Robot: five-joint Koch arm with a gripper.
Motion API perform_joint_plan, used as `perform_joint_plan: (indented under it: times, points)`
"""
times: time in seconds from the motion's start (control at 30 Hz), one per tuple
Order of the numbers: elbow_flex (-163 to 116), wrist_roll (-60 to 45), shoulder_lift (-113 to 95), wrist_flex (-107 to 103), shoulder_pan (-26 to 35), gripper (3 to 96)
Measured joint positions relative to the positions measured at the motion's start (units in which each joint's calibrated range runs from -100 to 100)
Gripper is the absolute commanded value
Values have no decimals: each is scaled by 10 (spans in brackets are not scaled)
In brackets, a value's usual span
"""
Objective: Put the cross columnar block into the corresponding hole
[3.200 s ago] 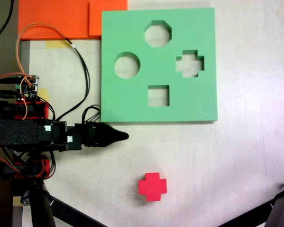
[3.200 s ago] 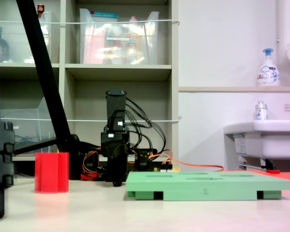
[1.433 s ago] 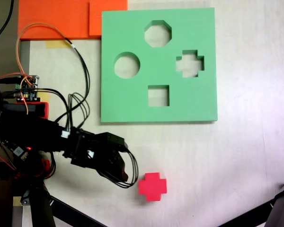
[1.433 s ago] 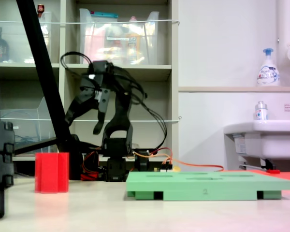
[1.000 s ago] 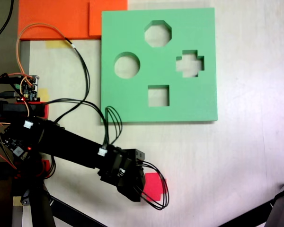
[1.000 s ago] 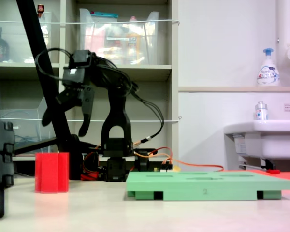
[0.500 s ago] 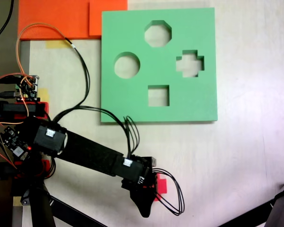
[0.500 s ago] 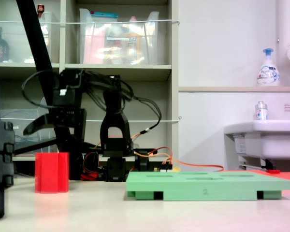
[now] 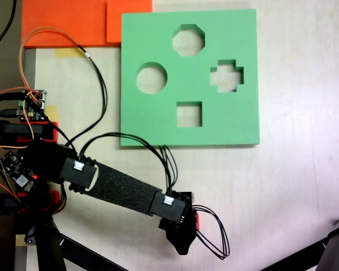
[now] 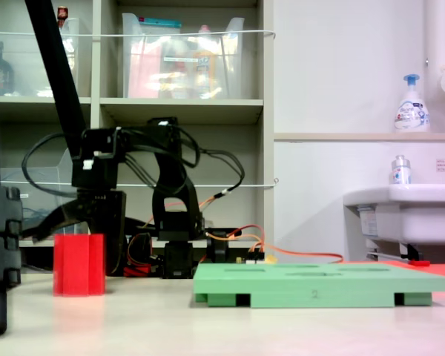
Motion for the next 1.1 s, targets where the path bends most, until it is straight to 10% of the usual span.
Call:
perform_joint_plan:
  times: [0.43, 1.1]
  points:
    - [20, 0, 10, -56, -10, 330]
    - [135, 137, -145, -163, 94, 314]
